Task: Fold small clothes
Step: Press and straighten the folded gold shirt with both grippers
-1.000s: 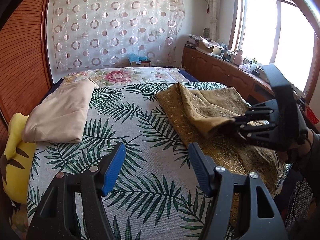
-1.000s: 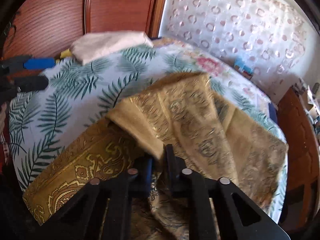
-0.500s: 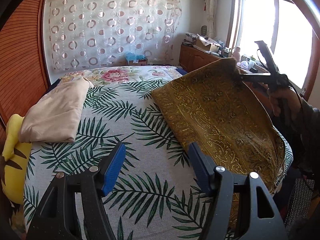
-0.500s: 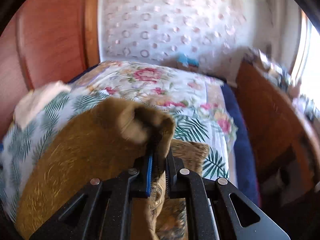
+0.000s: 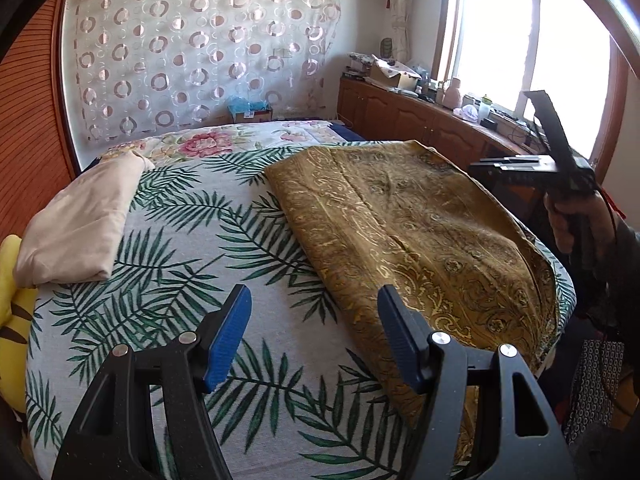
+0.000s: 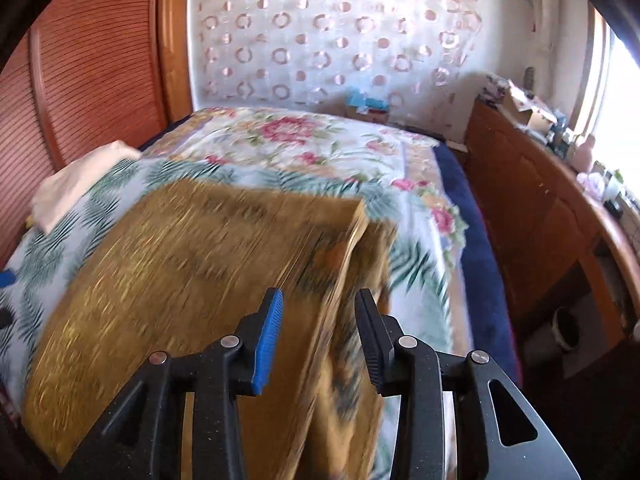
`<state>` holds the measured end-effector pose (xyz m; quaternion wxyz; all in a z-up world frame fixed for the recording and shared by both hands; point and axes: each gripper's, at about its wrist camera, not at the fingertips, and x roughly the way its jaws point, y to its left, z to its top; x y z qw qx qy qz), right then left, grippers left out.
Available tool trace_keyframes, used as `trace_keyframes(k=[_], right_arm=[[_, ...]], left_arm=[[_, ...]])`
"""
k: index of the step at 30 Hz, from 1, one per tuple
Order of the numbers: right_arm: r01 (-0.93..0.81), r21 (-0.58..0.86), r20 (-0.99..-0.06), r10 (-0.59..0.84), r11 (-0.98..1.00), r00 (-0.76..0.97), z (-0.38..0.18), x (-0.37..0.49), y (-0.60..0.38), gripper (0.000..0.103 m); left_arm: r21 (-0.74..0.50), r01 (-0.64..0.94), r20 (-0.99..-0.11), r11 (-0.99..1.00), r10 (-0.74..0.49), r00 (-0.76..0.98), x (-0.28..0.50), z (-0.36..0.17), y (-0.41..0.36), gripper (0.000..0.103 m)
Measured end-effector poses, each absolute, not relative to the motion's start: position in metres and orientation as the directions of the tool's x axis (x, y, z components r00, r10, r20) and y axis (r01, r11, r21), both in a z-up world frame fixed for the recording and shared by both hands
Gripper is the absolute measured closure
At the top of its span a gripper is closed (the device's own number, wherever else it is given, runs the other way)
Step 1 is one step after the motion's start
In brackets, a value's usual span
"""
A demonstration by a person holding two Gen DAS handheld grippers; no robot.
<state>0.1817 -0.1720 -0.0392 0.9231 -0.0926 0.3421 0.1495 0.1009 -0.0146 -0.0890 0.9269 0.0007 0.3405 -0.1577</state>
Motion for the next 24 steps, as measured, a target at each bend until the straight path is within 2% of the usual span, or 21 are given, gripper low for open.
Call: trace_keyframes(k=[10, 20, 21, 22, 24], right_arm=[[-0.362, -0.050, -0.686, 0.232, 0.931, 0.690, -0.049, 0.104, -0.202, 0.064], [-0.339, -0.012, -0.707, 0.232, 0.941, 0.668, -0.053, 0.072, -0.220, 0.064], [-0.340, -0.007, -0.705, 0.236, 0.940, 0.668, -0.053, 0.070, -0.222, 0.069], [-0.346, 0.003, -0.702, 0.249, 0.938, 0.667, -0.052, 0.068, -0.223, 0.083], [-0.361, 0.037, -0.691, 0.285, 0.932, 0.664, -0.050, 0.066, -0.227, 0.095]], left_arm=[[-0.111, 0.342, -0.653, 0.933, -0.328, 0.682, 0.096, -0.099, -0.039, 0.036], [-0.113, 0.360, -0.671, 0.926, -0.339, 0.660, 0.096, -0.105, -0.050, 0.036], [-0.112, 0.362, -0.671, 0.925, -0.339, 0.659, 0.096, -0.105, -0.051, 0.036], [-0.112, 0.363, -0.673, 0.925, -0.339, 0.658, 0.096, -0.105, -0.051, 0.036], [-0.112, 0.363, -0.674, 0.925, -0.339, 0.656, 0.096, -0.105, -0.052, 0.036]])
